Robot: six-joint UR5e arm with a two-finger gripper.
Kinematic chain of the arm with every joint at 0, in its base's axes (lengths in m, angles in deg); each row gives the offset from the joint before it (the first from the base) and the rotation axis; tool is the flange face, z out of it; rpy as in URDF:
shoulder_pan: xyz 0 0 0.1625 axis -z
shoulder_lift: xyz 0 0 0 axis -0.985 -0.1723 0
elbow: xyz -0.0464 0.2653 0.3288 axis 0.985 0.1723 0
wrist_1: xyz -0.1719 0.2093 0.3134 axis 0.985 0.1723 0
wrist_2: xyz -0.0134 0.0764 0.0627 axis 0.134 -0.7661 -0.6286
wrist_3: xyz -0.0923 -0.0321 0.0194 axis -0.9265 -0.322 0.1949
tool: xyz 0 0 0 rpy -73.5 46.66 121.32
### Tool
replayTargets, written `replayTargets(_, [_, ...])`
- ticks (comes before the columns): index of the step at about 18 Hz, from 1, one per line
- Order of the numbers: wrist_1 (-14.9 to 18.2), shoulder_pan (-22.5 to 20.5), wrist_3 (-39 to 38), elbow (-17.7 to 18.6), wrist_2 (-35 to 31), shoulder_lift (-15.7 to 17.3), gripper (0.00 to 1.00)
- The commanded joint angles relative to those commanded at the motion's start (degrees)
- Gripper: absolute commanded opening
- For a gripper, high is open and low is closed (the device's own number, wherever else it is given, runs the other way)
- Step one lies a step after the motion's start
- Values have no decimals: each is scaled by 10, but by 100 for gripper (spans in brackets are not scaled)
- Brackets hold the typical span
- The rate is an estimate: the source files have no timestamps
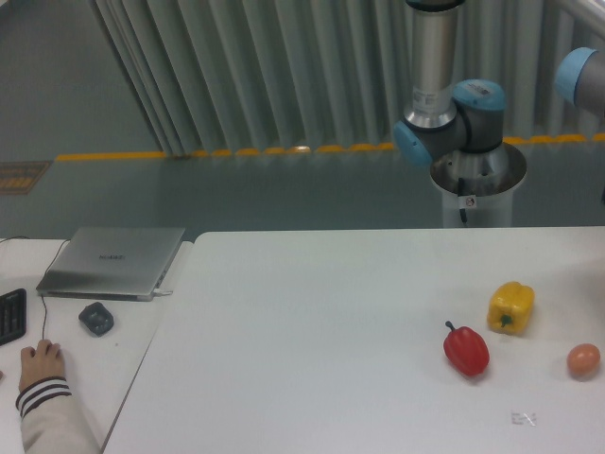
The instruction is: Place the yellow pepper in a basket
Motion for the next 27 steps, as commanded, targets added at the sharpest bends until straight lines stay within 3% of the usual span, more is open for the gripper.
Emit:
replayTargets(15, [1, 6, -60, 28, -26, 25, 100])
replayTargets(22, [1, 54, -199, 28, -38, 16, 100])
replayTargets(27, [3, 95, -291, 54, -42, 29, 100])
